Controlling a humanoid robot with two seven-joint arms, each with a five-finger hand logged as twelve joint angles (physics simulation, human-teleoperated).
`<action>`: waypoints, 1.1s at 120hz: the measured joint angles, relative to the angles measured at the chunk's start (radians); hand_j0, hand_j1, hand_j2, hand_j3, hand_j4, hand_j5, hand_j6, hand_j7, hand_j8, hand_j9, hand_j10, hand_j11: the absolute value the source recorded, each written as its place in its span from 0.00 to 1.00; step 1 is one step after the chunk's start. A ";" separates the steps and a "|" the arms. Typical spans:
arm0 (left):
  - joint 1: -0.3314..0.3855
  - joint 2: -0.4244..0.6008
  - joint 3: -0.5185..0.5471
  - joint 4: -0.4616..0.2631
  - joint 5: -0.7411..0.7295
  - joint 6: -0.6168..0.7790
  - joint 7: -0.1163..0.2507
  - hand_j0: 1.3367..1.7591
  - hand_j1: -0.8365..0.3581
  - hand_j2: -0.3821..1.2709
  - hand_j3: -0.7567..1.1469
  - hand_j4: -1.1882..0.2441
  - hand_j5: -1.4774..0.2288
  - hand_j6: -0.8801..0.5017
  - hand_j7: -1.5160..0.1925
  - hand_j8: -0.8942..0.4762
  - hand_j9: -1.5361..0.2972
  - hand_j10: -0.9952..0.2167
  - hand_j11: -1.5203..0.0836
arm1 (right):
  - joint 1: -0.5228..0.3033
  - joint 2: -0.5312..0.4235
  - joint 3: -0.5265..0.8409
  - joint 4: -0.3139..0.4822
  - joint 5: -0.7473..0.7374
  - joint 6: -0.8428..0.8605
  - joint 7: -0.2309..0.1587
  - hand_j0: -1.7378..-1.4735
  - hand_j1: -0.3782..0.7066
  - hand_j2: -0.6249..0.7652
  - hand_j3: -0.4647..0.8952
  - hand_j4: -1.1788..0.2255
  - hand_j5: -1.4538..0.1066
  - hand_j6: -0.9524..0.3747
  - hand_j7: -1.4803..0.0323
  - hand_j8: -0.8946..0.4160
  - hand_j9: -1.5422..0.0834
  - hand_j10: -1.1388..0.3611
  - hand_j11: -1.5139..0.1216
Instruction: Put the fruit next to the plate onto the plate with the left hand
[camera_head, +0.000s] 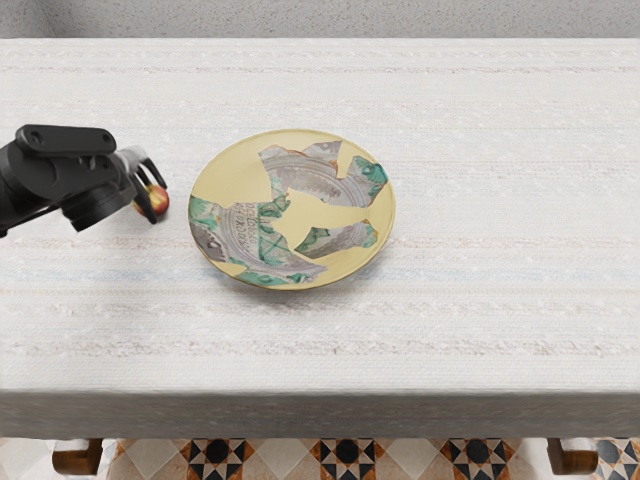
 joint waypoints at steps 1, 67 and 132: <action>-0.001 0.000 -0.001 0.000 0.000 0.000 0.000 0.76 0.44 0.48 0.40 0.40 0.39 0.26 0.41 0.24 0.39 0.31 0.44 | 0.000 0.000 0.000 0.000 0.000 0.000 0.000 0.30 0.07 0.44 0.34 0.81 0.90 0.69 0.95 0.65 0.92 0.73 0.90; -0.031 0.019 -0.043 -0.007 0.000 -0.005 0.000 0.76 0.44 0.49 0.40 0.40 0.39 0.26 0.41 0.23 0.39 0.31 0.44 | 0.000 0.000 0.000 0.000 0.000 0.000 0.000 0.30 0.07 0.44 0.34 0.81 0.90 0.69 0.95 0.65 0.92 0.73 0.90; -0.084 0.039 -0.119 -0.020 0.002 -0.016 0.000 0.76 0.45 0.47 0.40 0.40 0.39 0.26 0.41 0.23 0.40 0.31 0.44 | 0.000 0.000 0.000 0.000 0.000 0.000 0.000 0.30 0.07 0.44 0.34 0.81 0.90 0.69 0.95 0.65 0.92 0.73 0.90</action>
